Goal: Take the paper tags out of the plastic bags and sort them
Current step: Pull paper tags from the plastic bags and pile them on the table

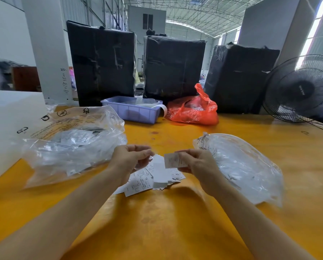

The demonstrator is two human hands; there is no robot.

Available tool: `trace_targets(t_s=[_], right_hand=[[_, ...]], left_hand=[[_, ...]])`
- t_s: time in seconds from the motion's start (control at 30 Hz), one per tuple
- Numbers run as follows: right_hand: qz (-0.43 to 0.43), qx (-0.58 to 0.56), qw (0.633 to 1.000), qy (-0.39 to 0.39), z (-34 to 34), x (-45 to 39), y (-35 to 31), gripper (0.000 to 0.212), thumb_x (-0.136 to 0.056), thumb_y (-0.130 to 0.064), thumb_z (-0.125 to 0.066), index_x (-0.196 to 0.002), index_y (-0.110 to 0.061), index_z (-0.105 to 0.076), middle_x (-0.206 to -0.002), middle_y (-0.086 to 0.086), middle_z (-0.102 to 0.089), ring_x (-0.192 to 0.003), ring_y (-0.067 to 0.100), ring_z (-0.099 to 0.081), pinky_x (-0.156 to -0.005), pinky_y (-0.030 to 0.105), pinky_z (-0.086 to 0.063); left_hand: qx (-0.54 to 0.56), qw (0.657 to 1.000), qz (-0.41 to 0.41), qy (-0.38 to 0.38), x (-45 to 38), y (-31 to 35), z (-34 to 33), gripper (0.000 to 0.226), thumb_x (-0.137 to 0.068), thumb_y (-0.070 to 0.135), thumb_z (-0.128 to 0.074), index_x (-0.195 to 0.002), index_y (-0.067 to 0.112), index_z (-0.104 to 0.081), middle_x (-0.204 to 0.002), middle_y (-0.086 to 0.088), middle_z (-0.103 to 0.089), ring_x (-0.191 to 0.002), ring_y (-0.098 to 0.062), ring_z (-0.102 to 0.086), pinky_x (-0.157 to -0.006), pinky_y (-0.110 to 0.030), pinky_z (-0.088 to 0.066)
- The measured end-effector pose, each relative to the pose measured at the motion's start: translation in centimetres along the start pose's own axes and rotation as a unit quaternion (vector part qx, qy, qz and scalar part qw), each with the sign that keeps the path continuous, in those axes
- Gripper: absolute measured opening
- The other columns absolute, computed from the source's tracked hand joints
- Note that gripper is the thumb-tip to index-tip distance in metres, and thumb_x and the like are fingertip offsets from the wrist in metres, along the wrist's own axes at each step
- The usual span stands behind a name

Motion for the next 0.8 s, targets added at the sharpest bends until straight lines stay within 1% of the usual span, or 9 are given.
trace_targets(t_s=[0.03,0.1,0.3,0.4,0.5,0.57,0.63,0.67,0.8], right_hand=[[-0.046,-0.088,0.995,-0.001,0.2,0.0,0.2,0.018,-0.094,-0.006,-0.052,-0.089,-0.005,-0.069,-0.084,0.012,-0.067,-0.080,0.022,-0.065,-0.063,0.024,-0.058],[-0.103,-0.191,0.976,-0.012,0.0,0.2,0.2,0.019,-0.093,-0.003,-0.050,-0.088,-0.004,-0.068,-0.083,0.014,-0.070,-0.073,0.022,-0.070,-0.061,0.026,-0.058],[-0.123,-0.273,0.953,-0.049,-0.9,0.4,0.0,0.025,-0.092,0.003,-0.041,-0.088,-0.001,-0.065,-0.081,0.016,-0.073,-0.076,0.028,-0.072,-0.064,0.029,-0.058],[-0.119,-0.284,0.950,-0.058,-0.9,0.4,-0.1,0.028,-0.091,0.004,-0.038,-0.091,-0.001,-0.066,-0.081,0.016,-0.073,-0.076,0.028,-0.072,-0.063,0.028,-0.059],[-0.115,-0.281,0.951,-0.065,-1.0,0.5,-0.1,0.029,-0.090,0.009,-0.040,-0.095,-0.004,-0.065,-0.078,0.013,-0.073,-0.075,0.027,-0.072,-0.068,0.030,-0.060],[-0.104,-0.280,0.952,-0.072,-1.0,0.6,-0.2,0.031,-0.088,0.013,-0.044,-0.098,-0.007,-0.065,-0.077,0.011,-0.072,-0.073,0.027,-0.071,-0.069,0.030,-0.058],[-0.090,-0.275,0.954,-0.076,-1.1,0.6,-0.3,0.030,-0.085,0.015,-0.050,-0.098,-0.008,-0.065,-0.078,0.011,-0.072,-0.072,0.028,-0.071,-0.067,0.030,-0.059],[-0.081,-0.262,0.959,-0.076,-1.1,0.6,-0.4,0.027,-0.084,0.013,-0.054,-0.096,-0.007,-0.065,-0.079,0.013,-0.071,-0.071,0.027,-0.071,-0.065,0.029,-0.060],[-0.025,-0.152,0.986,-0.056,-1.1,0.6,-0.5,0.012,-0.081,0.007,-0.064,-0.087,-0.004,-0.065,-0.083,0.017,-0.066,-0.070,0.019,-0.070,-0.060,0.026,-0.058]], left_hand=[[0.004,1.000,0.000,-0.002,0.0,0.0,-0.1,0.005,-0.079,-0.001,-0.068,-0.084,0.000,-0.066,-0.064,-0.008,-0.071,-0.051,-0.011,-0.065,-0.048,-0.018,-0.053],[0.007,1.000,0.000,-0.006,0.0,-0.1,-0.1,0.006,-0.080,0.005,-0.069,-0.083,0.001,-0.066,-0.065,-0.008,-0.072,-0.052,-0.011,-0.066,-0.050,-0.019,-0.054],[-0.009,1.000,0.001,-0.028,0.3,-0.1,-0.5,0.012,-0.077,0.008,-0.070,-0.085,0.000,-0.067,-0.068,-0.006,-0.073,-0.055,-0.009,-0.067,-0.051,-0.018,-0.054],[-0.016,0.999,-0.001,-0.041,0.5,0.0,-0.9,0.014,-0.073,0.009,-0.071,-0.084,0.001,-0.067,-0.069,-0.006,-0.073,-0.056,-0.009,-0.068,-0.050,-0.018,-0.053],[-0.017,0.999,-0.007,-0.045,0.6,0.1,-1.1,0.023,-0.065,0.016,-0.073,-0.082,0.001,-0.067,-0.070,-0.006,-0.074,-0.056,-0.010,-0.068,-0.050,-0.018,-0.053],[-0.020,0.999,-0.009,-0.046,0.6,0.0,-1.1,0.019,-0.068,0.016,-0.072,-0.081,0.003,-0.067,-0.070,-0.005,-0.074,-0.057,-0.010,-0.068,-0.051,-0.019,-0.054],[-0.014,0.999,-0.004,-0.050,0.6,-0.2,-1.2,0.008,-0.075,0.009,-0.070,-0.079,0.002,-0.067,-0.068,-0.006,-0.073,-0.057,-0.011,-0.068,-0.053,-0.020,-0.055],[-0.008,0.999,0.001,-0.051,0.6,-0.2,-1.2,0.003,-0.077,0.005,-0.068,-0.077,0.002,-0.067,-0.067,-0.008,-0.072,-0.056,-0.012,-0.068,-0.053,-0.020,-0.055],[0.004,0.998,0.010,-0.060,0.7,-0.3,-1.6,0.006,-0.082,-0.004,-0.063,-0.077,-0.001,-0.067,-0.065,-0.012,-0.071,-0.058,-0.015,-0.068,-0.057,-0.021,-0.057]])
Point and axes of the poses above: each hand's wrist, its own x-axis away from the middle knuckle, its own z-axis out of the back of the hand, y = z × x, the point moved 5 cm from there along -x, towards the middle knuckle
